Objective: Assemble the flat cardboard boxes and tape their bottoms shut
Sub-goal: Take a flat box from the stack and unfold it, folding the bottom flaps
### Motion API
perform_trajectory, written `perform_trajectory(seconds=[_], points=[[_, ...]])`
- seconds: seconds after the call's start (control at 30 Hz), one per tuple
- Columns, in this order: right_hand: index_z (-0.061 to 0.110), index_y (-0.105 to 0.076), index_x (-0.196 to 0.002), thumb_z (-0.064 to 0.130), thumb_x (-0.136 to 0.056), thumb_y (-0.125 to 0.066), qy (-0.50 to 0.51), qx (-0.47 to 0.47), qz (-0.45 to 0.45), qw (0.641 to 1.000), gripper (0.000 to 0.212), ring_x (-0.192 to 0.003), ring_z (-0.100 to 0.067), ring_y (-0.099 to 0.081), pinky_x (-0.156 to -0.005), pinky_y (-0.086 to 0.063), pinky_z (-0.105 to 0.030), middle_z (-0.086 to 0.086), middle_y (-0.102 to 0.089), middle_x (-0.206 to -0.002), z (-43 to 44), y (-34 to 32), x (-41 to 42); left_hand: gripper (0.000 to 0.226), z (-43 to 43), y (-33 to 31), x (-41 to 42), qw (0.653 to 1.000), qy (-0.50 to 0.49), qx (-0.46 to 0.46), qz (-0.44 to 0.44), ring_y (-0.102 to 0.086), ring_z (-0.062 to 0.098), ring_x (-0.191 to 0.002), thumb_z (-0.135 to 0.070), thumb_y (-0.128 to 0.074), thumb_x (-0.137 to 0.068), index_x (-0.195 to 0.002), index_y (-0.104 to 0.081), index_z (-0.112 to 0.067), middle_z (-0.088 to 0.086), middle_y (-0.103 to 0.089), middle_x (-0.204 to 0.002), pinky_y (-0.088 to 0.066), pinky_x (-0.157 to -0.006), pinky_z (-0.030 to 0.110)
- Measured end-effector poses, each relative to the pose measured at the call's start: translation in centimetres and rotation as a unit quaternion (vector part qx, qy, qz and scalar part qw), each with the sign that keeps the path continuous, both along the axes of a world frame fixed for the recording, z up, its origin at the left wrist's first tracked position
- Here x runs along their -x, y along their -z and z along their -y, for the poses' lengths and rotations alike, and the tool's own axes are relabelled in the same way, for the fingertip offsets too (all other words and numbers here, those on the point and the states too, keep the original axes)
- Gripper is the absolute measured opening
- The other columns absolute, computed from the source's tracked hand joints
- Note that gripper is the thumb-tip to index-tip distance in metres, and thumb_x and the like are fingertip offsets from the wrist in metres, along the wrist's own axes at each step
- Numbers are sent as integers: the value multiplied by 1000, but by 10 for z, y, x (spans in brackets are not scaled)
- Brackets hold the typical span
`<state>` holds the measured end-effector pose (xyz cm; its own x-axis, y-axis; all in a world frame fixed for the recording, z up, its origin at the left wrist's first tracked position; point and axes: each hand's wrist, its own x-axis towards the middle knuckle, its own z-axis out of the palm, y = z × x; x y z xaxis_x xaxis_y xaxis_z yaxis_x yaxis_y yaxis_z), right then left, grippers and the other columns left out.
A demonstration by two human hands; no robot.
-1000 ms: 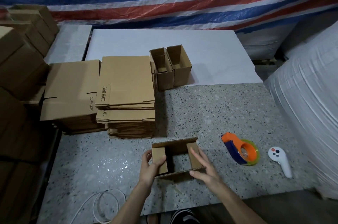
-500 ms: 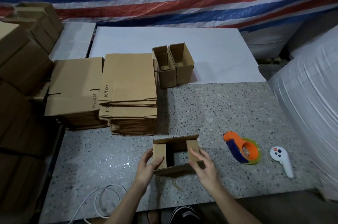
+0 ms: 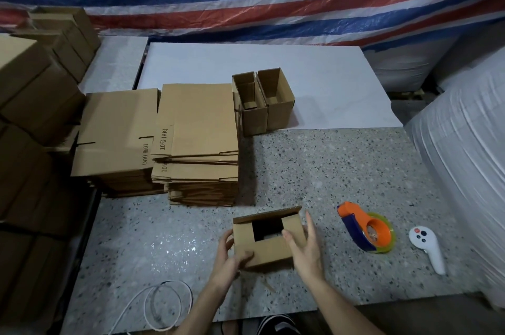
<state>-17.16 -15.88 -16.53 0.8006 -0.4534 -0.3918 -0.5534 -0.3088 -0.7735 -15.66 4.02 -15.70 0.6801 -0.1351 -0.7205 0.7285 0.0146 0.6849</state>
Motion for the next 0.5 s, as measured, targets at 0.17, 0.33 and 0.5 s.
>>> perform_trajectory(seconds=[0.17,0.33,0.5], points=[[43,-34,-151,46,-89,-70,11,-53,-2,999,72,-128,-21,-45,-97,-53,-46,3,-41,-148,-1,3,0,92,8,-15,-48,992,-1,-23,-122,-55,39,-115,-91,-52,-69,-131,-50,-22,12,-57,-127,-49,-92,57],[46,-33,-151,37,-92,-69,61,-124,-13,990,69,-94,-16,-56,-57,-62,-35,6,-40,-128,-3,2,-1,66,7,-17,-58,990,10,-42,-134,-59,42,-102,-61,-65,-83,-127,-46,-15,17,-57,-119,-53,-85,63],[36,-38,-149,47,-101,-48,34,-49,-46,997,51,-101,-25,-63,-75,-63,-45,-8,-54,-132,-3,11,3,59,-3,-13,-39,997,28,-56,-49,-64,30,-102,-45,-78,-82,-126,-46,-23,7,-63,-118,-61,-65,50]])
